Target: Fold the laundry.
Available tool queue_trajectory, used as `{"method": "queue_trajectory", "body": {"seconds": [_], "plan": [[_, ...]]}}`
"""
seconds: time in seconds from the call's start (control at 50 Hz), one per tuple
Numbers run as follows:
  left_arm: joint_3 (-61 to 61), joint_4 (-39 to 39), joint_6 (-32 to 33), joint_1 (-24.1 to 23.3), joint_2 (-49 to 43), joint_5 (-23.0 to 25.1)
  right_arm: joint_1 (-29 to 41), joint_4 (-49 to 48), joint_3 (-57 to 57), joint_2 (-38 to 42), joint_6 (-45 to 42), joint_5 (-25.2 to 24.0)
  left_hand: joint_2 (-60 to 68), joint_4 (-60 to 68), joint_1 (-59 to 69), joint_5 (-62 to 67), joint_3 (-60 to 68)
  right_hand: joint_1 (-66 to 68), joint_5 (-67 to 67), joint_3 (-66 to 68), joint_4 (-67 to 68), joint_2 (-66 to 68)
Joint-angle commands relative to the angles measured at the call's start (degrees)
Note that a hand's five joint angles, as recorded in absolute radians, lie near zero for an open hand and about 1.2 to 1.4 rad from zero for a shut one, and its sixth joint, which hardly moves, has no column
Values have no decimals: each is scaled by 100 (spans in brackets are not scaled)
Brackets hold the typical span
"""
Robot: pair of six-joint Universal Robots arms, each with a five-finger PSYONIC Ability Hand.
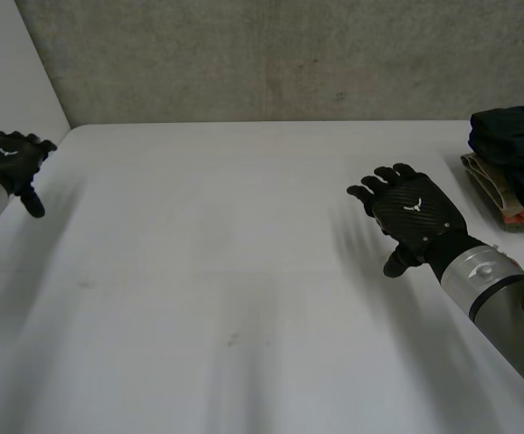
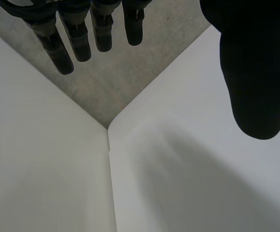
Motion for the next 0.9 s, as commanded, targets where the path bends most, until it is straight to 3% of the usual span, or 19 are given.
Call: {"method": "queue_trajectory", "body": {"seconds": [0.02,0.18,0.42,0.64,0.78,0.9], "plan": [[-534,-999,-295,94,870,-643,7,98,4,6,12,-2,-154,-103,-30,-246,-126,-273,-241,-165,-161,-174],[-2034,-1553,-805,375,2091,-776,68,239,-40,-3,21,-2,-154,-103,-30,-246,-126,-273,-241,-165,-161,-174],[-3891,-773,-665,253,3357,-907,121,415,-49,-64,4,-10,-154,-103,-30,-246,-126,-273,-241,-165,-161,-174],[-4077,423,-638,550,3350,-1127,15,555,-111,-178,21,-19,-154,-103,-30,-246,-126,-273,-241,-165,-161,-174],[-3849,249,-647,560,3104,-1390,-81,635,-137,-257,21,7,-154,-103,-30,-246,-126,-273,-241,-165,-161,-174],[-3541,-120,-752,16,3112,-1918,-178,837,-348,-275,135,130,-154,-103,-30,-246,-126,-273,-241,-165,-161,-174]]}}
